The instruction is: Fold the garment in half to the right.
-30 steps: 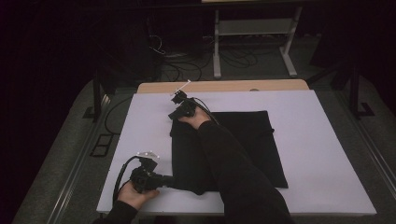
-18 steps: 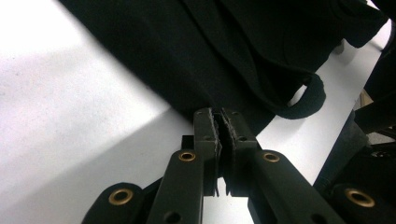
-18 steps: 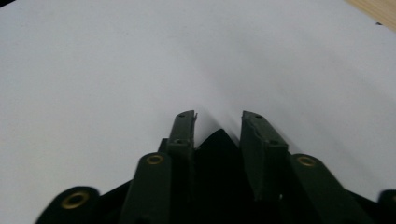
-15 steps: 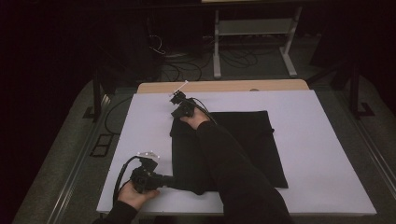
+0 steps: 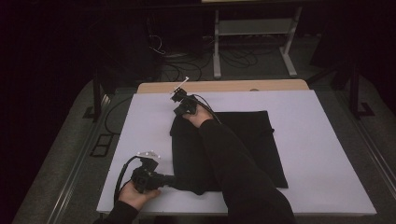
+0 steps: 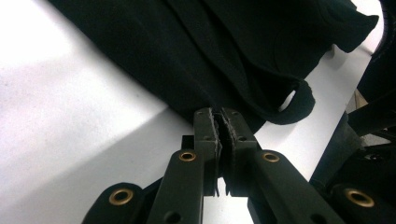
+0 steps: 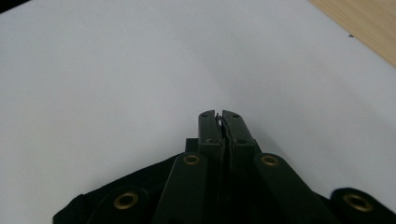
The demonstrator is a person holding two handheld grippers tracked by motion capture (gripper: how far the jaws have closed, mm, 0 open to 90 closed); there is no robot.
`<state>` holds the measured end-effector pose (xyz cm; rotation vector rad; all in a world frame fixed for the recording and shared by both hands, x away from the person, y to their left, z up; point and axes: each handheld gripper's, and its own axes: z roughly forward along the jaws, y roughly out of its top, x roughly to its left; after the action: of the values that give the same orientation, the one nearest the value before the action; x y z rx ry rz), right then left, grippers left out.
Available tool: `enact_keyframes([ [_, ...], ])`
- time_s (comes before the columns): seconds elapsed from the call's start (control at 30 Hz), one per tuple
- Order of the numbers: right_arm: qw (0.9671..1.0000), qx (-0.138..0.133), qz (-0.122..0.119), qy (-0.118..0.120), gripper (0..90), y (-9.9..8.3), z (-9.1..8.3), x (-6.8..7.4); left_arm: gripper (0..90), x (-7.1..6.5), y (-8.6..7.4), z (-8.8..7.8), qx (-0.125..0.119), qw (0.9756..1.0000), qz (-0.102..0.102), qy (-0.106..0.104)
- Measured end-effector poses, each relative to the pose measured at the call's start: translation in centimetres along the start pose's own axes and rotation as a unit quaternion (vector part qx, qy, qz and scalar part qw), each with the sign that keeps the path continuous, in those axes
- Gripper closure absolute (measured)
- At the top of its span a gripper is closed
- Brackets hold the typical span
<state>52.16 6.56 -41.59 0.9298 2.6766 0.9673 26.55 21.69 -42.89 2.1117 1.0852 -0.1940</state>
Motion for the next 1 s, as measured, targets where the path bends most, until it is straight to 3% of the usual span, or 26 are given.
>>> enact_keyframes([
  [0.43, 0.9998, -0.022, -0.003, 0.002, 86.0, -1.4, -3.6, -0.6, 84.1, -0.6, 0.3, 0.0, -0.014, 0.9999, 0.008, -0.006],
  [0.57, 0.9997, -0.022, -0.006, -0.009, 86.0, -1.9, -4.9, -1.0, 84.1, -0.8, 0.5, 0.1, -0.019, 0.9997, 0.008, -0.008],
  [0.73, 0.9993, -0.032, 0.013, -0.013, 86.0, -2.4, -6.2, -1.3, 84.1, -1.4, 0.9, 0.1, -0.028, 0.9994, 0.015, -0.01],
  [1.0, 0.9986, -0.047, 0.018, -0.013, 86.0, -3.3, -7.5, -1.8, 84.3, -2.5, 1.7, 0.0, -0.043, 0.9983, 0.026, -0.027],
])
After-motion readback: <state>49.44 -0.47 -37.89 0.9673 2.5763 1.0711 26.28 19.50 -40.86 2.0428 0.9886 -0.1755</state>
